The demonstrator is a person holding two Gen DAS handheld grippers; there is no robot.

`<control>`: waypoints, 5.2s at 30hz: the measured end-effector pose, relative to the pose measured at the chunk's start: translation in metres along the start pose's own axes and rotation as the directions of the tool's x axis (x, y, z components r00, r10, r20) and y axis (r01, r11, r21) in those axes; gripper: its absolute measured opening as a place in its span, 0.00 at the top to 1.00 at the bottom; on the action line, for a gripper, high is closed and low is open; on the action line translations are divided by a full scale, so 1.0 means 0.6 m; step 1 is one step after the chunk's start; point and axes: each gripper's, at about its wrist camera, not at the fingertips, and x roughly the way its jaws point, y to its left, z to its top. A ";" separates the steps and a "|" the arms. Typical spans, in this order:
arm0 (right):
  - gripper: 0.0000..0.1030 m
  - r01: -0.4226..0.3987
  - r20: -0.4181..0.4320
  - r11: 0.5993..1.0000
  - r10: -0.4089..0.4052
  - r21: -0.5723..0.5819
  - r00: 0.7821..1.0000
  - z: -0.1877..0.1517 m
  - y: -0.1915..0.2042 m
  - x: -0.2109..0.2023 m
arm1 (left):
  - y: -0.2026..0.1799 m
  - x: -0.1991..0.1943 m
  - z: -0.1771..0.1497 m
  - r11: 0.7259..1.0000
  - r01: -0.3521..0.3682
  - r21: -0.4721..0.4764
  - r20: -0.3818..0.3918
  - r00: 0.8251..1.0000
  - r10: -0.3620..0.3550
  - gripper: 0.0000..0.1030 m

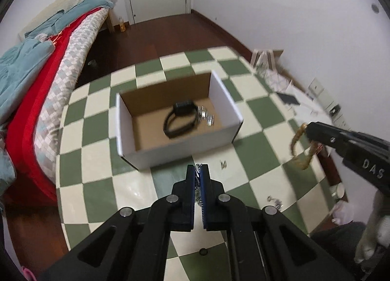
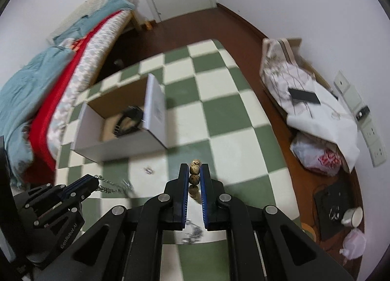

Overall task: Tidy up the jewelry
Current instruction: 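Carry both bracelets into the white box and open both tools, then lift both open tools away from the box, then close the left tool on a small black ring while the right tool grasps a silver pendant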

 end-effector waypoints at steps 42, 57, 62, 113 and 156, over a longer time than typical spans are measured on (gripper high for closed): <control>0.39 -0.060 -0.227 0.995 0.039 -0.085 0.973 0.175 0.164 0.148 | 0.190 0.059 0.196 0.982 -0.103 -0.157 -0.030 0.995 0.099 0.32; 0.00 0.126 -0.161 0.966 -0.164 -0.227 0.973 0.120 0.173 0.134 | 0.191 0.003 0.095 0.943 -0.269 -0.194 0.036 0.959 0.281 0.00; 0.00 0.141 -0.125 0.964 -0.172 -0.224 0.977 0.103 0.172 0.106 | 0.180 -0.033 0.071 0.940 -0.275 -0.201 0.077 0.953 0.295 0.00; 0.32 0.144 -0.074 0.989 -0.146 -0.023 0.987 -0.150 0.025 -0.004 | 0.084 -0.029 -0.201 0.842 -0.509 -0.179 -0.007 0.856 0.517 0.00; 0.88 0.091 -0.066 0.995 -0.089 0.035 0.994 -0.202 -0.033 0.048 | -0.045 0.062 -0.212 0.983 -0.173 -0.056 -0.059 0.984 0.170 0.90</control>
